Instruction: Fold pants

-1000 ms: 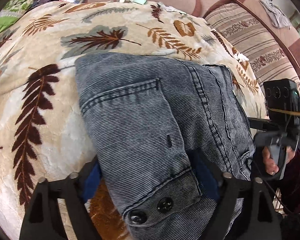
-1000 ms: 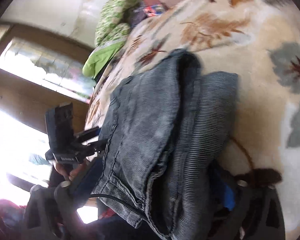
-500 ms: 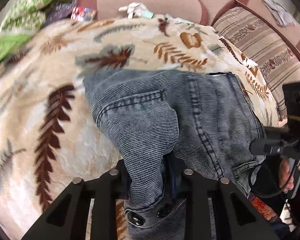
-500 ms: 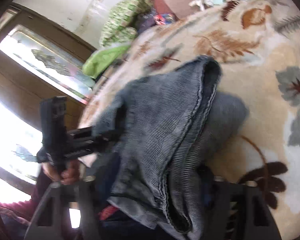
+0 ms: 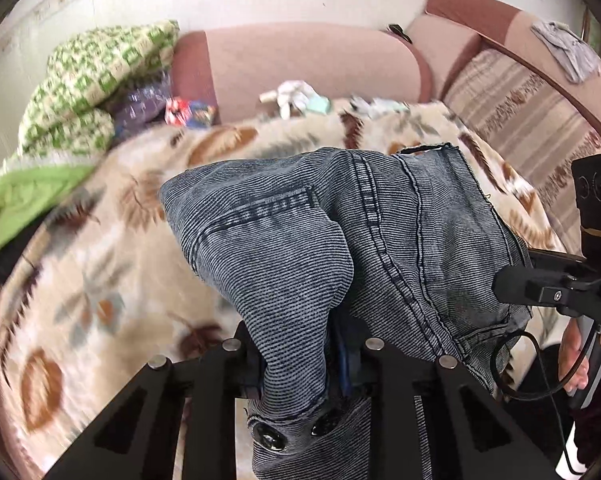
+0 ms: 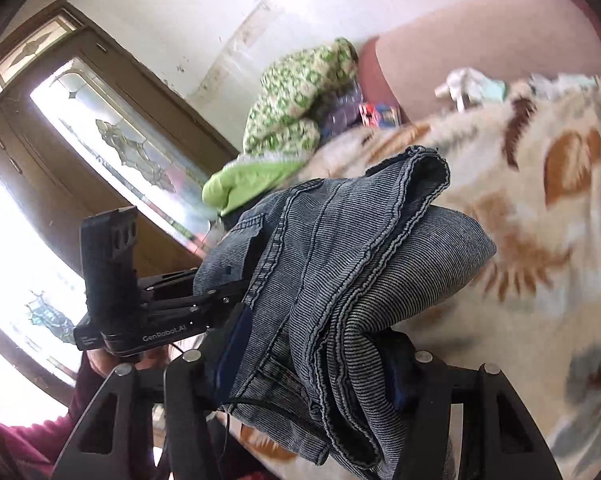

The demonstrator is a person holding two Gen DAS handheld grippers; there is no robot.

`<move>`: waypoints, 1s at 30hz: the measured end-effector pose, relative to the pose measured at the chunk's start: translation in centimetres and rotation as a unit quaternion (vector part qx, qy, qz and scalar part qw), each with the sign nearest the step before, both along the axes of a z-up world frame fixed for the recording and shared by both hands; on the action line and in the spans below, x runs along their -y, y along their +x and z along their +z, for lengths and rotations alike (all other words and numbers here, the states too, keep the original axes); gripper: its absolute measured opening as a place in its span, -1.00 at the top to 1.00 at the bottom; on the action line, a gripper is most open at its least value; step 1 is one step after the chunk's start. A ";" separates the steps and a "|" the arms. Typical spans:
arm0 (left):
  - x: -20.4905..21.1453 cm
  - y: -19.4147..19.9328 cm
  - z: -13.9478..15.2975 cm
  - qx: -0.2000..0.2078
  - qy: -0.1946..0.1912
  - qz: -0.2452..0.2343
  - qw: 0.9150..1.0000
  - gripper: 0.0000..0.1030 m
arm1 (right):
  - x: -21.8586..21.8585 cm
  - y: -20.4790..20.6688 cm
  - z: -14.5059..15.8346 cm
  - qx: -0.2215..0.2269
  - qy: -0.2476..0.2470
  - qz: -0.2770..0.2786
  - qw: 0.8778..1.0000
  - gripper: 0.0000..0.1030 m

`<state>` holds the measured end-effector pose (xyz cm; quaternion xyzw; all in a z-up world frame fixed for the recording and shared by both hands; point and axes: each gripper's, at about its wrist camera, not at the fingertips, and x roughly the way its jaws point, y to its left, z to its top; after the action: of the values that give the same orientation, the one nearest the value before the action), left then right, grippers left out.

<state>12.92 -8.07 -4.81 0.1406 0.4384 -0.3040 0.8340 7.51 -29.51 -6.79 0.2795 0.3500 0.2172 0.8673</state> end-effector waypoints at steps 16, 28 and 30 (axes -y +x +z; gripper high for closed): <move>2.2 9.2 -11.2 -0.049 0.075 0.094 0.992 0.40 | 1.9 11.3 -7.7 -0.079 0.014 -0.041 0.996 -0.17; 1.0 5.7 -7.0 0.034 0.063 0.142 0.987 -0.26 | 1.4 10.5 -6.9 -0.091 -0.057 -0.070 0.992 -0.28; 1.0 3.7 -4.8 0.083 0.070 0.153 0.982 -0.37 | 0.9 8.8 -4.7 -0.055 -0.109 -0.088 0.989 -0.37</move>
<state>16.63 -9.07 -9.64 0.1544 0.4046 -0.1283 0.8922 16.35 -30.40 -11.46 0.2243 0.3930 0.0842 0.8878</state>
